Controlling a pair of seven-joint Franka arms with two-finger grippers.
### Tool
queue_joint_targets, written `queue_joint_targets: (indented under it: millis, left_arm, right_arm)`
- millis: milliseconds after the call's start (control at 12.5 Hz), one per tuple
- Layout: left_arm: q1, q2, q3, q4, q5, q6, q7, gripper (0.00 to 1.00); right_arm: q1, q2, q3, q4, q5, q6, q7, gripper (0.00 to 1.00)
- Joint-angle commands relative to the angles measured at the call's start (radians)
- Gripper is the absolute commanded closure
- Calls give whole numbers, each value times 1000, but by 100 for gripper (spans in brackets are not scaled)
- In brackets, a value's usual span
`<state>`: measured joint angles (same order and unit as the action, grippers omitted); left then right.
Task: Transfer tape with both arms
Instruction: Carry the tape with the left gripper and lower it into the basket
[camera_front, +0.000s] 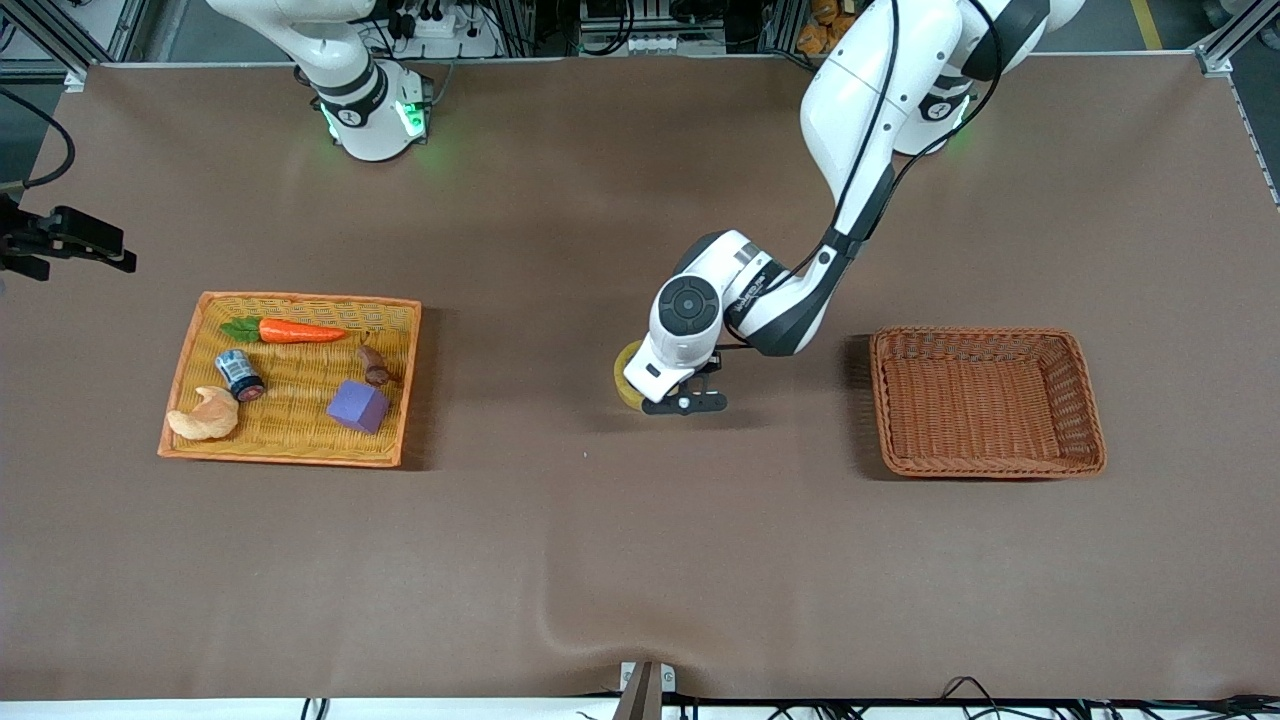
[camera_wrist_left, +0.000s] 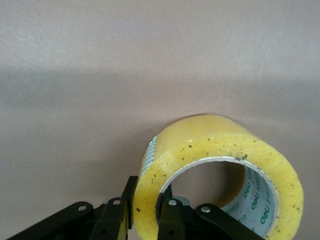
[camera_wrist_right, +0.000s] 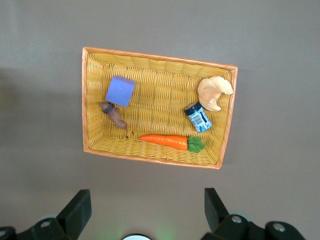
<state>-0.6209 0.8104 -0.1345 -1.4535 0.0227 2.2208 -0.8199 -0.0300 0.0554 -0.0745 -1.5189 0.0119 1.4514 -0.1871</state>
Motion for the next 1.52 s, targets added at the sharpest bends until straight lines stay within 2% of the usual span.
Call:
queue_joint_targets:
  millis: [0,160,399,479,798,1037,1196,1436]
  left_arm:
    - [9,-77,1,-10,28,-9,-88,100]
    - [21,-149,4,-30,26,-27,-146,100]
    - [174,-256,0,-30,26,-136,-186,100]
    - [217,-279,-2,-31,26,-192,-174,100]
    - [338,-313,-1,-57,29,-271,-84,100]
    - [437,-475,-1,-249,29,-283,56,100]
    - [501,-531,-1,-320,29,-285,105,100]
    - [651,-596,-2,-424,29,-283,249,100]
  right_arm:
    - [9,-8,7,-7,-26,-13,35,0]
    - [9,-6,7,-9,-26,1,58,0]
    - [-1,-8,5,-9,-24,15,51,0]
    - [-5,-8,4,-9,-24,20,48,0]
    - [2,-6,4,-7,-38,46,31,0]
    - [4,-5,5,-7,-40,46,35,0]
    - [-4,1,5,-6,-38,47,38,0]
    - [7,3,5,-7,-40,47,41,0]
